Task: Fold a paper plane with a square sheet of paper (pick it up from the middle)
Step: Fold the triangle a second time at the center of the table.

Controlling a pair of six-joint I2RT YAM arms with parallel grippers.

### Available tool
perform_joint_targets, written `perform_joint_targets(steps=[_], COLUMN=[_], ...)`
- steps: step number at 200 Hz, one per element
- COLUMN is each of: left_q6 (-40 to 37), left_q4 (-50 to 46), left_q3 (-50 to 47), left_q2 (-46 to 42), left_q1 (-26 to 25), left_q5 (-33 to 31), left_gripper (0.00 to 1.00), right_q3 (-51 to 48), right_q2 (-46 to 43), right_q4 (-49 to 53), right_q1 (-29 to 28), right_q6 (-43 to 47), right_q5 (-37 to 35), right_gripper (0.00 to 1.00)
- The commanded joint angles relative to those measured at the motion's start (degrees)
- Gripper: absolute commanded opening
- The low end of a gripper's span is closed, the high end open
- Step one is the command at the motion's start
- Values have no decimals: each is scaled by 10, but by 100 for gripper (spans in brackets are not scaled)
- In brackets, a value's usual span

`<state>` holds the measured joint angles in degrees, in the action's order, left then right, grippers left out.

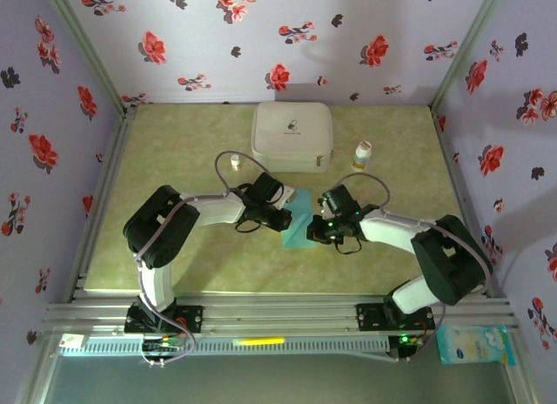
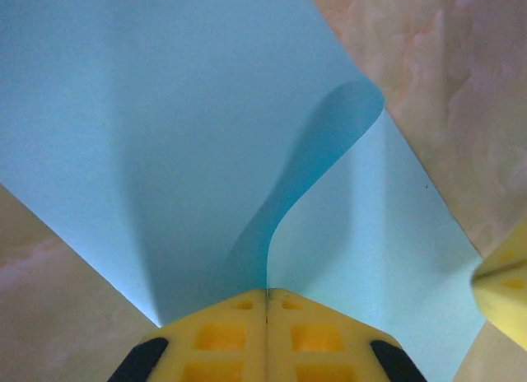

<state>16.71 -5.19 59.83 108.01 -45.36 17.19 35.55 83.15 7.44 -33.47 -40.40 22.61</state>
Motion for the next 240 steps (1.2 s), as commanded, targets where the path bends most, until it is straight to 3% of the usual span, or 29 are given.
perform_joint_targets(steps=[1, 24, 85, 148, 240], left_q6=[-11, -11, -11, -12, -19], left_q4=[-22, -22, -25, -27, -36], left_q3=[-20, -18, -13, -13, -9], left_q2=[21, 23, 26, 28, 35], left_q1=[3, 3, 3, 3, 3], left_q5=[-7, -6, -6, -6, -6], left_gripper=[4, 4, 3, 3, 3], right_q3=[-23, -48, -42, -42, -52], right_q2=[-28, -11, 65, 106, 113], right_q4=[-82, -196, -325, -343, -281], right_q1=[1, 1, -3, -4, 1], right_q6=[-91, -174, -250, -255, -235], right_q5=[-10, 6, 29, 25, -4], right_gripper=[4, 0, 0, 0, 0])
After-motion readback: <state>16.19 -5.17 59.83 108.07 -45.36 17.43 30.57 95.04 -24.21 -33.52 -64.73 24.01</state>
